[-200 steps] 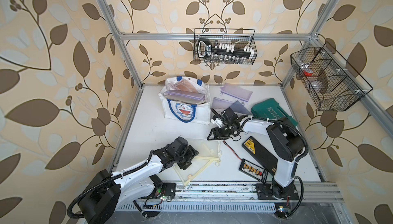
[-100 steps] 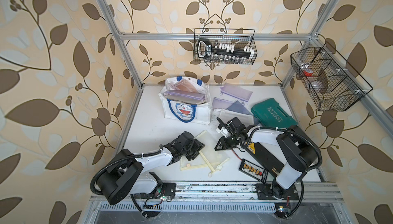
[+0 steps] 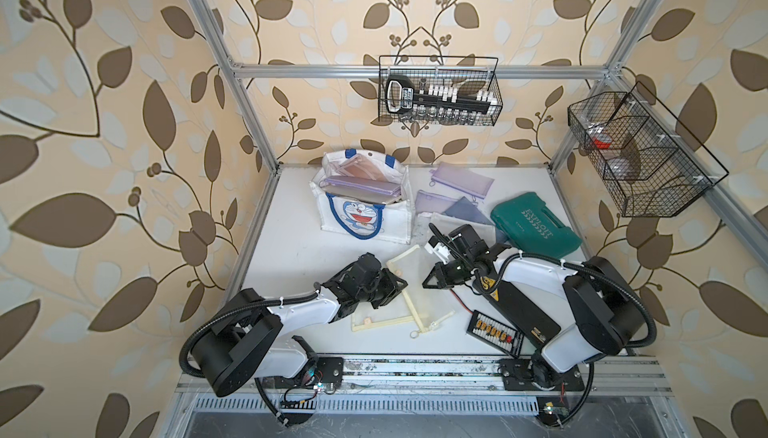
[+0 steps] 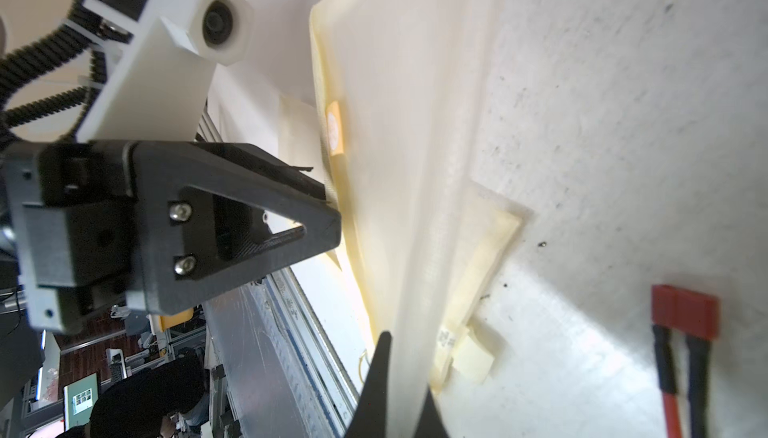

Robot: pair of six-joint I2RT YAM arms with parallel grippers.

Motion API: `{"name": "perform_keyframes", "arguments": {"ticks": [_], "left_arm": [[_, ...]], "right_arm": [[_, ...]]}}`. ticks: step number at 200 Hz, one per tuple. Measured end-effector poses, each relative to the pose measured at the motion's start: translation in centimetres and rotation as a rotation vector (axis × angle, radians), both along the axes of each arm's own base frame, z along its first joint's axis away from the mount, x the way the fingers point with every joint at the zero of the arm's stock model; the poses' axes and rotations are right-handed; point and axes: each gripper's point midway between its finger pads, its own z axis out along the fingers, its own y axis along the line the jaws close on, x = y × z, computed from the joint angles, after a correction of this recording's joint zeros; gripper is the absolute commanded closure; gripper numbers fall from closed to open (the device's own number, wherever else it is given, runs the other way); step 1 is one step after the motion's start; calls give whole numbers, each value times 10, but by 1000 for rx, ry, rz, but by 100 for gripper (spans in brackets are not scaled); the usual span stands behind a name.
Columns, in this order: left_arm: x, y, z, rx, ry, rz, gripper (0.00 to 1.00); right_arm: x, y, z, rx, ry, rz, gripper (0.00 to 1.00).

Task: Put the pencil pouch into the canvas bag
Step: Pick up the pencil pouch.

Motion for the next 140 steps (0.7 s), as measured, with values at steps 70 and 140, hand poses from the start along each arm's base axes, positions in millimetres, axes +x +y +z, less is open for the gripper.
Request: {"name": "perform_keyframes", "arguments": {"ticks": [70, 140], "left_arm": [[-3, 1, 73, -44, -185, -64, 1], [-14, -2, 156, -195, -411, -129, 13]], "right_arm": [[3, -2, 97, 123, -177, 4, 100], [-14, 15, 202, 360, -262, 141, 100]]}}
